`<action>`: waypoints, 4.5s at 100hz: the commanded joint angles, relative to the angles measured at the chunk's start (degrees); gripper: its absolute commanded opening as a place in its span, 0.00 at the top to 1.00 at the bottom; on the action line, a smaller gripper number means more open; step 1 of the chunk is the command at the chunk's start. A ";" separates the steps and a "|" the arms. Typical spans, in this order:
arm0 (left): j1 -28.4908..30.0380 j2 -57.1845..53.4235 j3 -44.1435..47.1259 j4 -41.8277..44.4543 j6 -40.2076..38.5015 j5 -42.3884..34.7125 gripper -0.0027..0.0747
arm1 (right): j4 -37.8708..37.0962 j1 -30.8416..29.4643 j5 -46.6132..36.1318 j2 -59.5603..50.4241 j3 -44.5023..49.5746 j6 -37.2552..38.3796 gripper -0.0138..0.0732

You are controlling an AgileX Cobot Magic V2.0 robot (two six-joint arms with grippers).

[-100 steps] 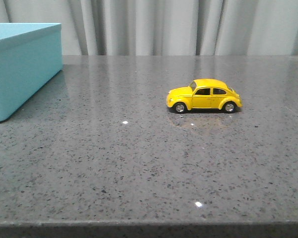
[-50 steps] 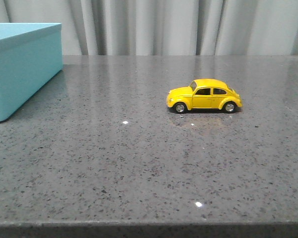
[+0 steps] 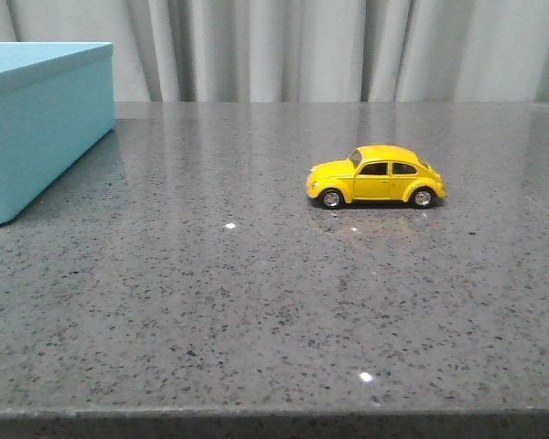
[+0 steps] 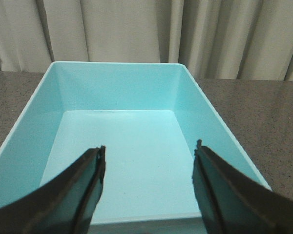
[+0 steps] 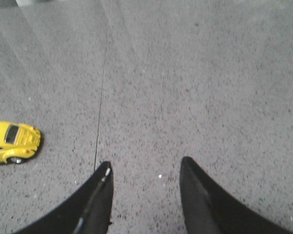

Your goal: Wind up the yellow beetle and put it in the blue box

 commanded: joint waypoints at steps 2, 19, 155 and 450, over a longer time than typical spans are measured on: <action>-0.47 0.45 -2.13 -0.51 -0.18 -4.70 0.45 | 0.55 -0.26 2.09 3.27 -5.92 -0.57 0.44; -0.47 0.45 -2.13 -0.51 -0.18 -4.78 0.45 | 0.55 -0.14 9.35 8.68 -13.51 -0.57 0.37; -0.47 0.45 -2.13 -2.09 -0.18 -3.51 0.47 | -1.22 26.99 25.02 56.84 -51.27 14.07 0.23; -0.47 0.45 -2.13 -2.09 -0.18 -7.10 0.47 | -8.40 19.20 30.04 49.81 -50.93 19.41 0.28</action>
